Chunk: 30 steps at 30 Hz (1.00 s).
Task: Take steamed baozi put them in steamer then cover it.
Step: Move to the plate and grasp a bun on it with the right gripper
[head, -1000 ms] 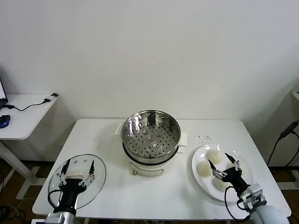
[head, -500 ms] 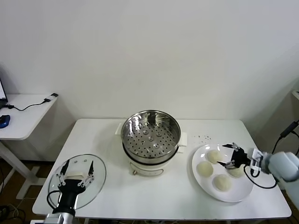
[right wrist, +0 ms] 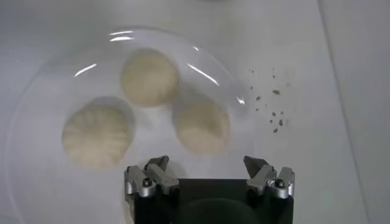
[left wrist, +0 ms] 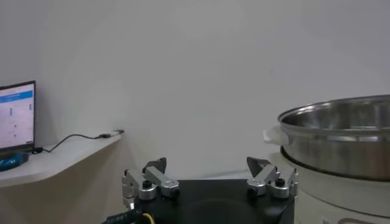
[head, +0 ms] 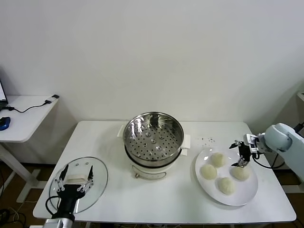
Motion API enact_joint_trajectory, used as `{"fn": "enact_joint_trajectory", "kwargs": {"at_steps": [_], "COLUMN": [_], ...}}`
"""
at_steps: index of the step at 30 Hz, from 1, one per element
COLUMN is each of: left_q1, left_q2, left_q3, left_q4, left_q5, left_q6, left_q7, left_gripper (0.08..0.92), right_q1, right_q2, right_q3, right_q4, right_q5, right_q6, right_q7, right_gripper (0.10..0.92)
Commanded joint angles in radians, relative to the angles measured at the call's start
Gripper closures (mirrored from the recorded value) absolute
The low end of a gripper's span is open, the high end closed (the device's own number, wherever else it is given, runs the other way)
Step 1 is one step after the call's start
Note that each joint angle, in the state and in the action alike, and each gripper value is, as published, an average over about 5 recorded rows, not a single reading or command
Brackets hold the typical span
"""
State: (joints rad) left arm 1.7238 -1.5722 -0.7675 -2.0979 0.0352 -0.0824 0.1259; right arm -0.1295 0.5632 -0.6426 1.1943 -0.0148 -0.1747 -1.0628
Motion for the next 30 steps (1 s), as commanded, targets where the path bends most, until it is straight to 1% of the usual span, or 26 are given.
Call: {"fn": "enact_joint_trajectory", "kwargs": {"at_steps": [1, 7, 13, 24, 30], "left_q1": [-0.002, -0.011, -0.014, -0.017, -0.017], "left_q2": [0.001, 0.002, 0.004, 0.007, 0.007], "left_q3": [-0.002, -0.008, -0.015, -0.033, -0.033], "left_q4": [0.003, 0.014, 0.025, 0.037, 0.041], "left_q5": [-0.001, -0.001, -0.002, -0.011, -0.012], "left_q6": [0.002, 0.006, 0.007, 0.012, 0.010], "left_q7": [-0.001, 0.000, -0.001, -0.003, -0.003], "left_gripper": [0.177, 0.177, 0.177, 0.177, 0.177], "right_q1": [0.189, 0.187, 0.157, 0.138, 0.141], "right_q2": [0.059, 0.147, 0.222, 0.286, 0.283], "right_q3": [-0.222, -0.246, -0.227, -0.229, -0.232], "right_q4": [-0.105, -0.165, -0.226, -0.272, -0.270], "right_q5": [0.005, 0.023, -0.002, -0.014, -0.017], "right_q6": [-0.001, -0.007, -0.004, 0.000, 0.005], "right_q7": [-0.053, -0.047, -0.031, -0.025, -0.031], "right_gripper": [0.203, 0.203, 0.203, 0.207, 0.287]}}
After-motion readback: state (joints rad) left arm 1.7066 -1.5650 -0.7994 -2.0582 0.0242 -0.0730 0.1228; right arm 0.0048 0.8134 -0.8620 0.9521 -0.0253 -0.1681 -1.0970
